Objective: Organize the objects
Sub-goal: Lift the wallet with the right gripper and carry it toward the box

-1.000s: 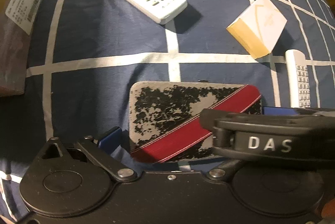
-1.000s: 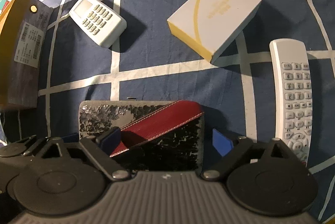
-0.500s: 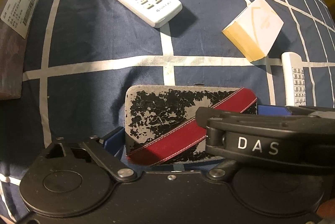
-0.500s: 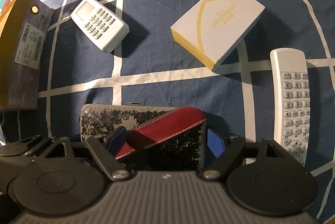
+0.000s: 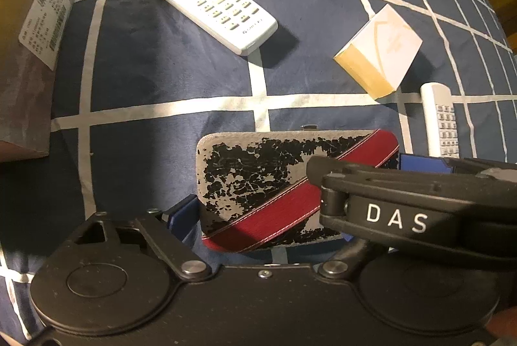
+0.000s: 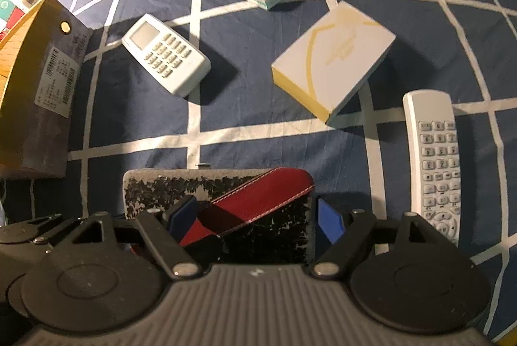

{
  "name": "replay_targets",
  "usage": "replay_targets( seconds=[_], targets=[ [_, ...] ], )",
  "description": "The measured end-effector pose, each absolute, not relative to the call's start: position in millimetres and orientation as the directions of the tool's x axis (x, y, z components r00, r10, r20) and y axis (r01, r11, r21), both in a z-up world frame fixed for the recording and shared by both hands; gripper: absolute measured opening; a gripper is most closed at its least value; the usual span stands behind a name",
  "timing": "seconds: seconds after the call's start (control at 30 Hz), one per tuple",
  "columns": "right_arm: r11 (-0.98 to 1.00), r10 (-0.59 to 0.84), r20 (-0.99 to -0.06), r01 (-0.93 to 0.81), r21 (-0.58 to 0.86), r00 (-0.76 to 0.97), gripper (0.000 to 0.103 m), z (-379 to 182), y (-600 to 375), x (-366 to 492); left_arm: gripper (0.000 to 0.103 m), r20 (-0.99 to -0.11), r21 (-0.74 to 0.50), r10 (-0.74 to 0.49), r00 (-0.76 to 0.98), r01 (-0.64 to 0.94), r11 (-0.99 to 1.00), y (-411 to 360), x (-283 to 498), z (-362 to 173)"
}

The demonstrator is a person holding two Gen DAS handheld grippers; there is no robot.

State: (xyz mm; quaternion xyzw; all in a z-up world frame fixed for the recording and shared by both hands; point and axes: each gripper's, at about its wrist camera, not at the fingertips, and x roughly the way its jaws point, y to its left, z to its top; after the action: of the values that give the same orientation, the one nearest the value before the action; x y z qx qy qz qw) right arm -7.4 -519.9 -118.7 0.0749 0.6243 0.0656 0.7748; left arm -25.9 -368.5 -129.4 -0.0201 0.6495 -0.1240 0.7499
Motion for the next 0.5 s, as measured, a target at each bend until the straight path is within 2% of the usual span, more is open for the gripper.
replay_targets(
  seconds=[0.5],
  targets=[
    [0.972, 0.235, -0.947, -0.038, 0.233, 0.219, 0.079, -113.7, -501.8, -7.2, 0.085, -0.967, -0.153, -0.175, 0.184, 0.128, 0.980, -349.4, -29.1, -118.0]
  ],
)
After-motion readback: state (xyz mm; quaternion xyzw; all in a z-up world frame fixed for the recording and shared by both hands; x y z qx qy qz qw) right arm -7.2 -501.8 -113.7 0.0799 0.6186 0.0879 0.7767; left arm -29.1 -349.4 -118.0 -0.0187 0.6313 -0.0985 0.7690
